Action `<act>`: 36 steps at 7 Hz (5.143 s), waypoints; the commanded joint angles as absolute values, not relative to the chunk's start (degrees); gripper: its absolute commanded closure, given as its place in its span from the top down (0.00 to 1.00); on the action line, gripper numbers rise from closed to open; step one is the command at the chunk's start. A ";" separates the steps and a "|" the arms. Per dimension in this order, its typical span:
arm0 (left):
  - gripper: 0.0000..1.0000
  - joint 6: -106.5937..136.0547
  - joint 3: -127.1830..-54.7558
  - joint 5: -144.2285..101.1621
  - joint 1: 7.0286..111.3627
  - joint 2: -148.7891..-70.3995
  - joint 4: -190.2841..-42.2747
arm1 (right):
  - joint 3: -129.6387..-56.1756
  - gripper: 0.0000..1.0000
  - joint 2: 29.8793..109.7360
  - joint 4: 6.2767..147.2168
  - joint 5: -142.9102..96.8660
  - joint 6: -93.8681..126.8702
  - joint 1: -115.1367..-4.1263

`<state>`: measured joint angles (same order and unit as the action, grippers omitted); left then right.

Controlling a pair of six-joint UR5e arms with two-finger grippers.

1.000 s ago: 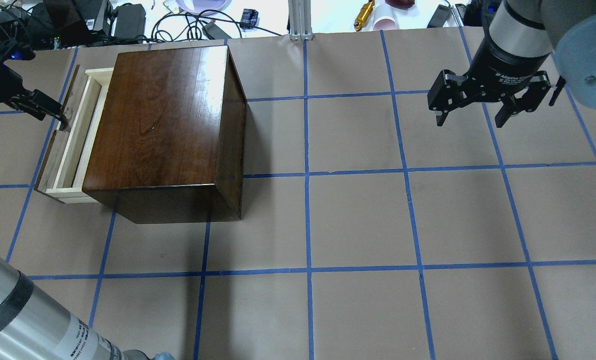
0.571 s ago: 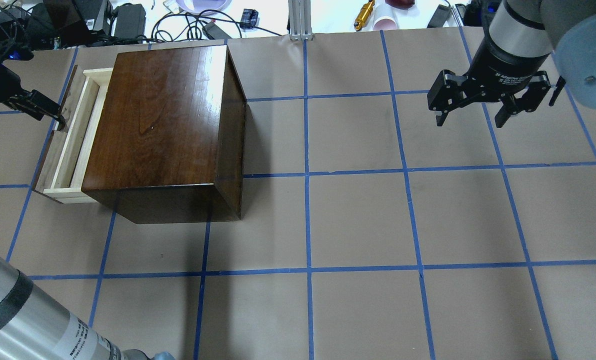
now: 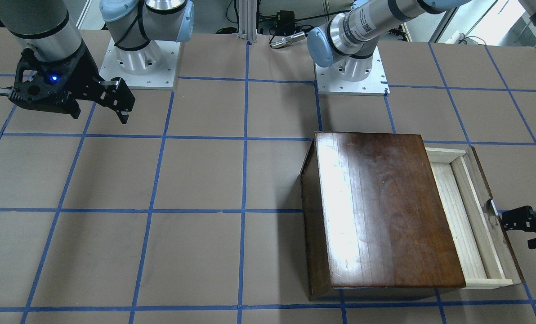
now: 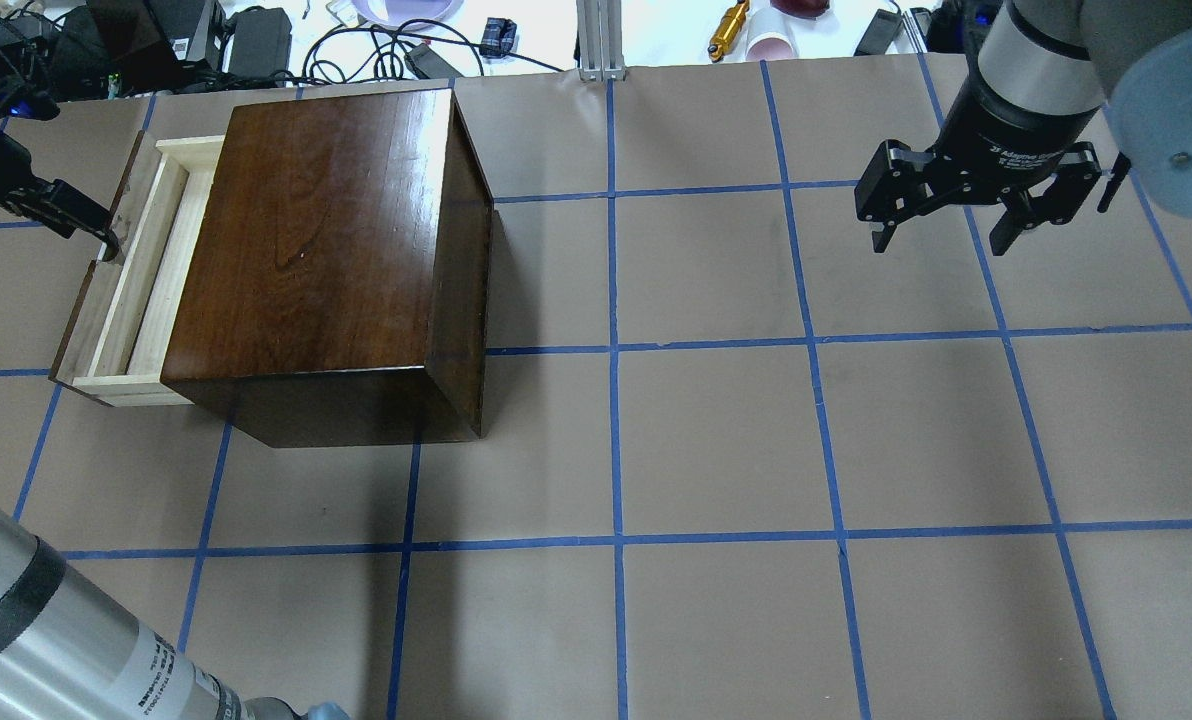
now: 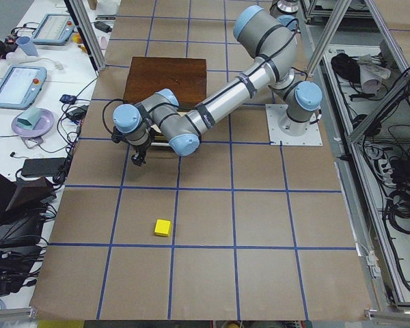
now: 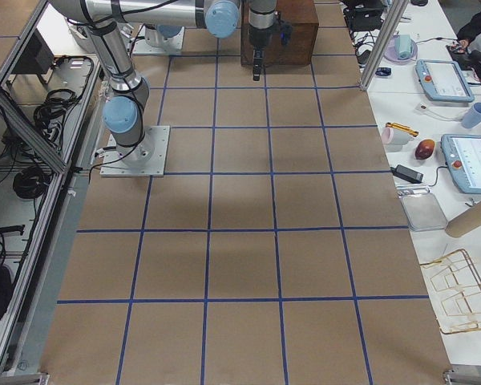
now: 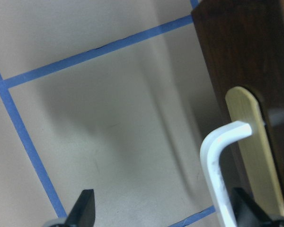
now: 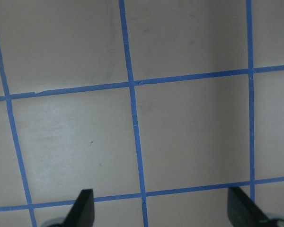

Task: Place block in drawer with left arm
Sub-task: 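Release the handle and move the left gripper toward the yellow cube, then lower the left gripper and grasp the yellow cube, then carry the yellow cube over the open drawer and release it inside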

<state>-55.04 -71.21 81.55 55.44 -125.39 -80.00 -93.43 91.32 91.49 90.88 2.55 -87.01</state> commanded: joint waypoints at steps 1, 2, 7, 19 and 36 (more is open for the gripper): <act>1.00 -54.59 -71.63 81.56 55.11 -124.55 -81.11 | -93.43 1.00 91.32 91.49 90.88 2.55 -87.01; 1.00 -54.41 -71.46 81.48 55.11 -123.93 -82.78 | -93.51 1.00 91.32 91.49 90.88 2.55 -87.01; 1.00 -53.62 -64.99 87.08 50.03 -121.89 -83.94 | -93.43 1.00 91.32 91.49 90.88 2.55 -87.01; 1.00 -54.67 -63.54 91.40 40.34 -137.90 -67.15 | -93.43 1.00 91.32 91.49 90.88 2.55 -87.01; 0.00 -30.62 -65.63 89.42 64.67 -113.82 -91.23 | -93.43 1.00 91.32 91.49 90.79 2.55 -87.01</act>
<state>-35.24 -63.75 92.70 61.95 -114.37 -91.00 -93.46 91.32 91.49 90.79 2.55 -87.01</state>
